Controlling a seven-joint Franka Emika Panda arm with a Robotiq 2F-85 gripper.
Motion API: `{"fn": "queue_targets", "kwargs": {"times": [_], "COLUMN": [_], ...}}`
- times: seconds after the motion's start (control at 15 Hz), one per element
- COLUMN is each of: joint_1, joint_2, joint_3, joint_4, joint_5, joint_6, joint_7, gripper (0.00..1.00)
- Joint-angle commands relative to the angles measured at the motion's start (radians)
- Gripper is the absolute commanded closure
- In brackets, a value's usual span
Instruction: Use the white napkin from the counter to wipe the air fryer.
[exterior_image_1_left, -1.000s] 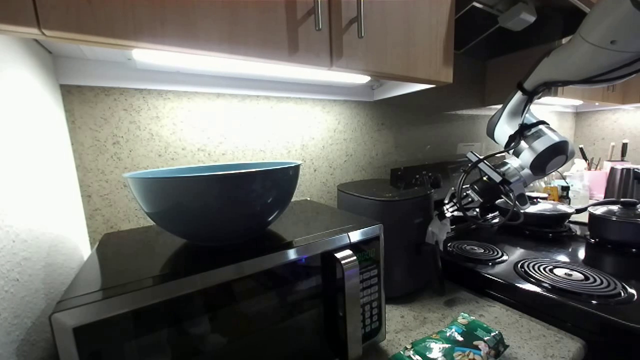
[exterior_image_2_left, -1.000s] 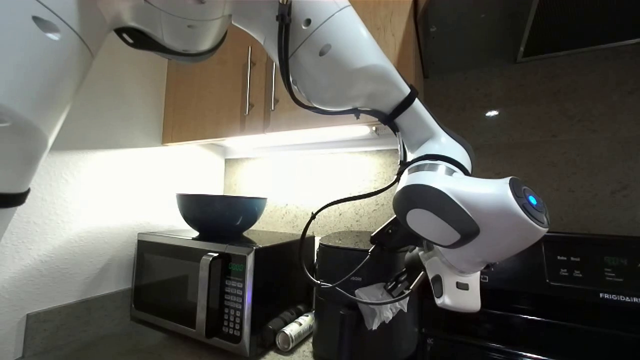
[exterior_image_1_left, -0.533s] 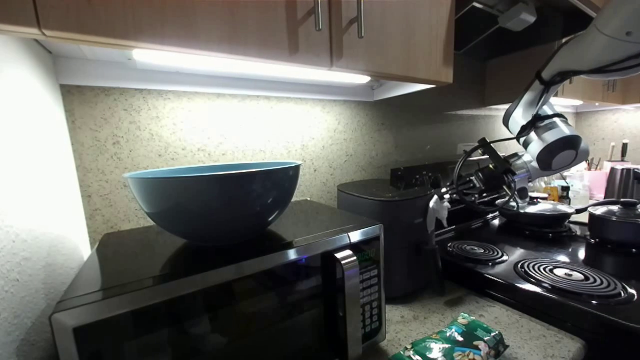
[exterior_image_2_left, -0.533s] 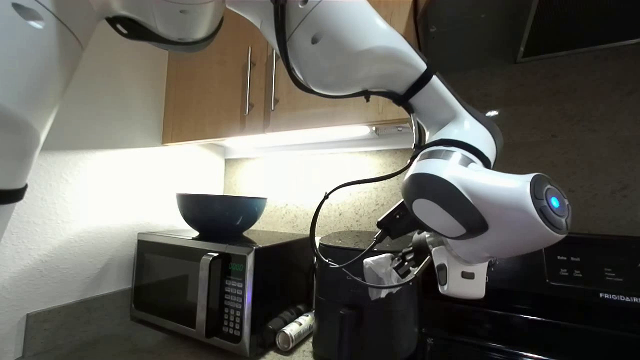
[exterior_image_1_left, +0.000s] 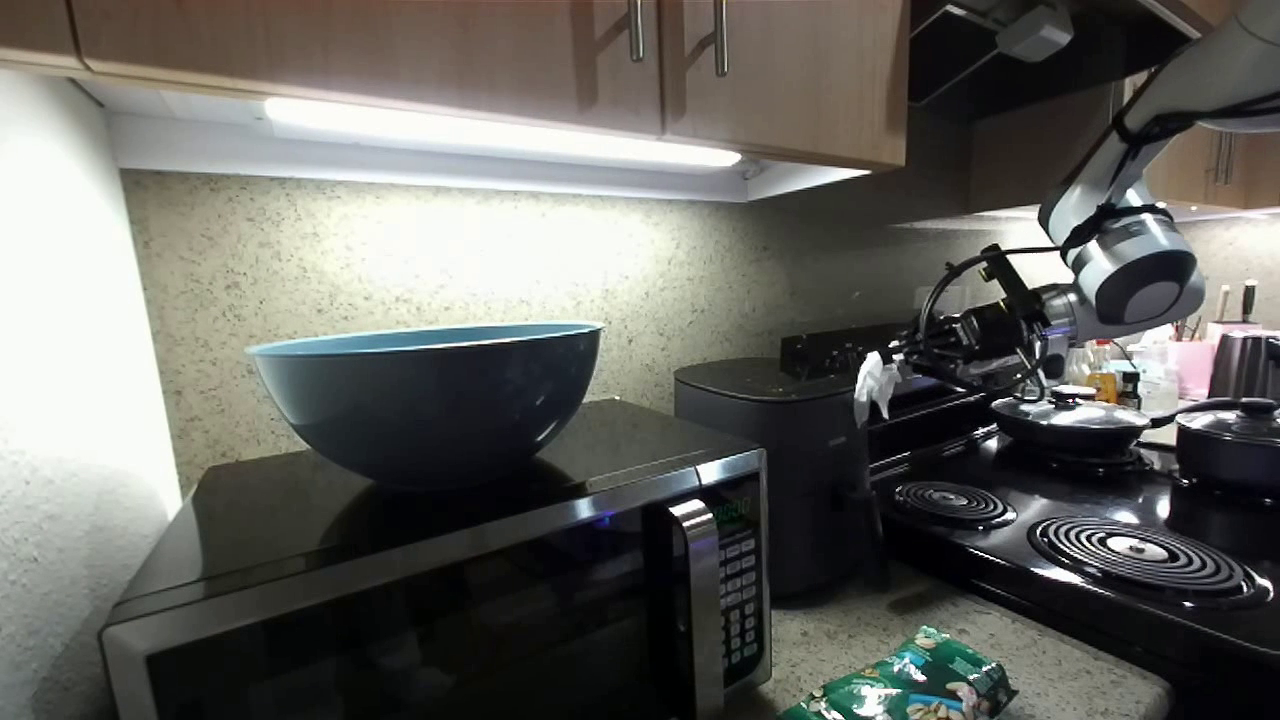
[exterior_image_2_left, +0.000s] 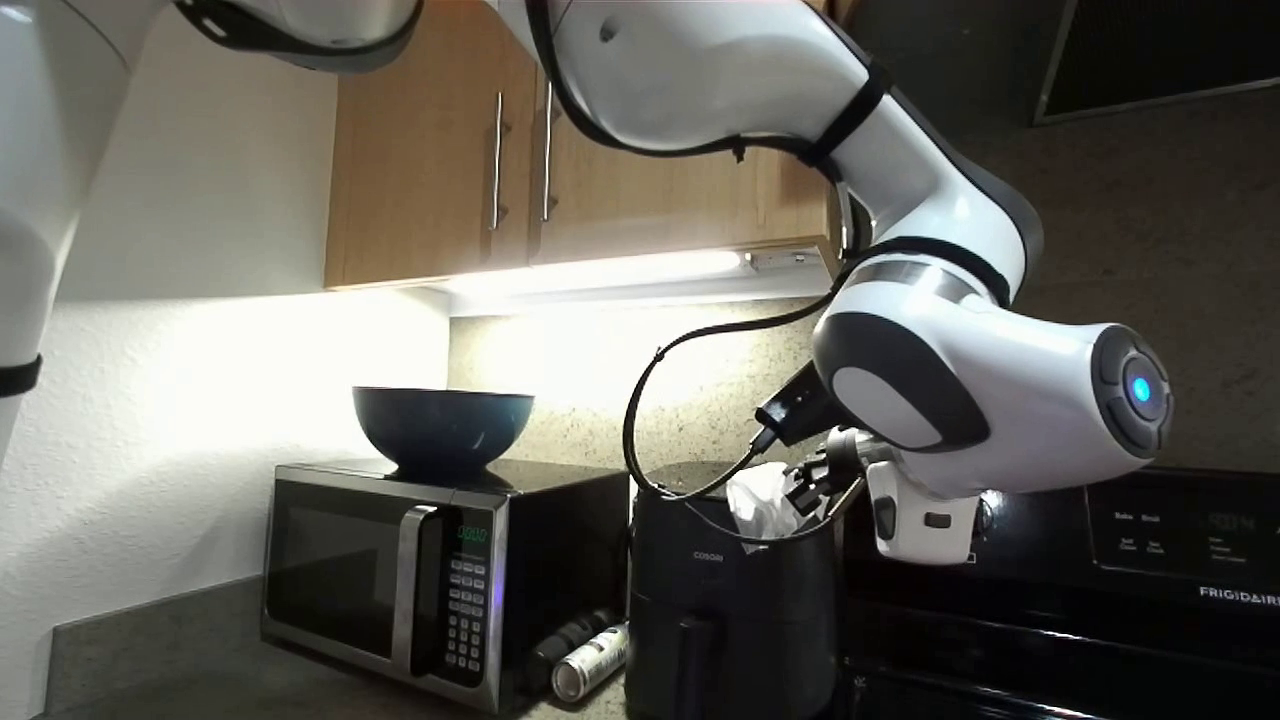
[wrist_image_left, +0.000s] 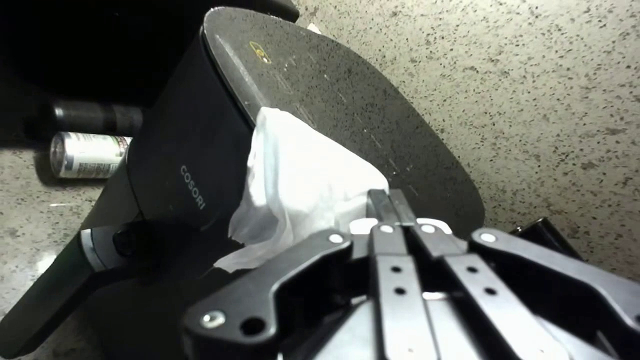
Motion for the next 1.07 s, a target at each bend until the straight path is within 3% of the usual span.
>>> {"fn": "queue_targets", "kwargs": {"times": [0.0,0.47,0.73,1.0], "joint_1": [0.012,0.069,0.065,0.031], "joint_2": [0.003,0.164,0.196,0.105], "joint_3": [0.008,0.028,0.034,0.031], "joint_4": [-0.018,0.029,0.045,0.013], "joint_5": [-0.01,-0.191,-0.222,-0.162], "joint_6": [0.017,0.247,0.233,0.152], "joint_7": [0.008,0.179,0.239,0.173], "gripper": [1.0,1.0,1.0,1.0]}}
